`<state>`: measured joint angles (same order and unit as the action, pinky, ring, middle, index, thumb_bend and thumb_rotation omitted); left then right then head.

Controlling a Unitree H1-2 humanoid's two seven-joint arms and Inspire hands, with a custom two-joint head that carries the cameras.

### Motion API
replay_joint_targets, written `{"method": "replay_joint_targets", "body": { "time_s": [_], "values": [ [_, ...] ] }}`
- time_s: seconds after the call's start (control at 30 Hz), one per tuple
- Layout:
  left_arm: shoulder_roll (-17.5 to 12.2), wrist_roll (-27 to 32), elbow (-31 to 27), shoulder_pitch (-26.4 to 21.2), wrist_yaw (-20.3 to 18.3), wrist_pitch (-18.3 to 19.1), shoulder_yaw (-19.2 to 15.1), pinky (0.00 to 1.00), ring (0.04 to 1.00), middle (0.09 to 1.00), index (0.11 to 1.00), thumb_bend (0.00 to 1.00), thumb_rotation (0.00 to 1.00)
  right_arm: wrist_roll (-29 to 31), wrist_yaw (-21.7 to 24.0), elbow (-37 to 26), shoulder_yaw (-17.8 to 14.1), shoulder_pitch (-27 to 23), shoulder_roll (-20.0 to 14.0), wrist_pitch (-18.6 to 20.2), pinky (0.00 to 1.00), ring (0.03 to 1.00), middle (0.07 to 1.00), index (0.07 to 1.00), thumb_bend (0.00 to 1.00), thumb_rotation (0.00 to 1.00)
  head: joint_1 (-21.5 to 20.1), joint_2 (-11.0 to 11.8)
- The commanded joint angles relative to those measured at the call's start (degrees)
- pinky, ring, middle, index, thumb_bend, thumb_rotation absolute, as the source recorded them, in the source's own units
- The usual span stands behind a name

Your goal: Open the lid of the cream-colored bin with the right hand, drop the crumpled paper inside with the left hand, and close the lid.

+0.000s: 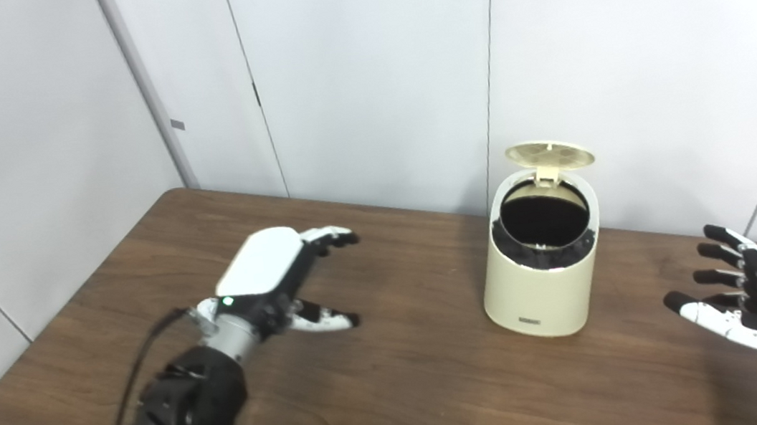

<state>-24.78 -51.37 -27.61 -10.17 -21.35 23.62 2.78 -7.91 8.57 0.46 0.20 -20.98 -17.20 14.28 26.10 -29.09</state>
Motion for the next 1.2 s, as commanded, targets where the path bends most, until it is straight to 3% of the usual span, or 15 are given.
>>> {"method": "replay_joint_targets", "body": {
  "time_s": [0.0, 0.13, 0.33, 0.47, 0.57, 0.8, 0.93, 1.17],
  "values": [
    [-2.3, -0.3, -0.1, -2.9, 0.4, -0.4, -1.8, 0.54, 0.711, 0.8, 0.797, 0.8, 0.12, -0.1, -0.3, -1.1, -0.2, -2.8, -0.7, -1.3, 0.58, 0.736, 0.842, 0.876, 0.54, 0.3, -0.2, -0.2],
    [-4.0, 0.1, 2.7, -3.1, 0.9, -0.9, -3.3, 0.52, 0.696, 0.796, 0.8, 0.81, 0.12, -0.6, -0.7, -0.9, 0.1, -3.0, -0.3, -1.6, 0.55, 0.707, 0.831, 0.865, 0.56, 0.35, -0.7, -0.4],
    [-6.6, -0.4, 5.7, -1.8, 1.4, -1.3, -4.7, 0.53, 0.71, 0.793, 0.803, 0.82, 0.09, -1.0, -0.7, -1.4, 0.4, -3.0, -0.1, -1.1, 0.54, 0.707, 0.829, 0.859, 0.56, 0.34, -0.9, -0.7],
    [-9.2, 0.1, 6.7, -0.9, -0.8, -0.6, -5.3, 0.53, 0.733, 0.819, 0.807, 0.82, 0.06, 0.0, -0.4, -1.1, -0.1, -3.2, -0.1, -1.2, 0.55, 0.719, 0.837, 0.865, 0.56, 0.32, -0.9, -0.8],
    [-11.1, 1.4, 7.4, -0.5, -3.1, 0.4, -5.9, 0.54, 0.75, 0.833, 0.814, 0.83, 0.02, -0.3, -0.4, -0.6, 0.2, -3.4, -0.6, -2.5, 0.56, 0.72, 0.838, 0.869, 0.58, 0.37, -0.7, -0.8],
    [-15.0, 2.4, 10.9, 0.3, -2.7, -2.3, -6.2, 0.6, 0.749, 0.786, 0.781, 0.91, 0.0, -0.3, -0.4, -0.7, 0.0, -3.5, -0.8, -2.0, 0.56, 0.713, 0.836, 0.868, 0.56, 0.36, -0.6, -0.7],
    [-16.2, 3.4, 12.6, 0.1, -3.2, -2.4, -6.6, 0.69, 0.789, 0.804, 0.789, 0.9, 0.0, -0.3, -0.3, -0.9, 0.1, -3.5, -0.9, -2.0, 0.56, 0.715, 0.833, 0.865, 0.55, 0.33, -0.6, -0.8],
    [-17.0, 3.7, 13.8, -0.1, -4.8, -0.2, -6.3, 0.68, 0.837, 0.851, 0.815, 0.87, 0.0, 0.3, -0.2, -1.1, -0.2, -3.4, -0.8, -1.9, 0.57, 0.73, 0.834, 0.867, 0.57, 0.35, -0.7, -0.9]
  ]
}}
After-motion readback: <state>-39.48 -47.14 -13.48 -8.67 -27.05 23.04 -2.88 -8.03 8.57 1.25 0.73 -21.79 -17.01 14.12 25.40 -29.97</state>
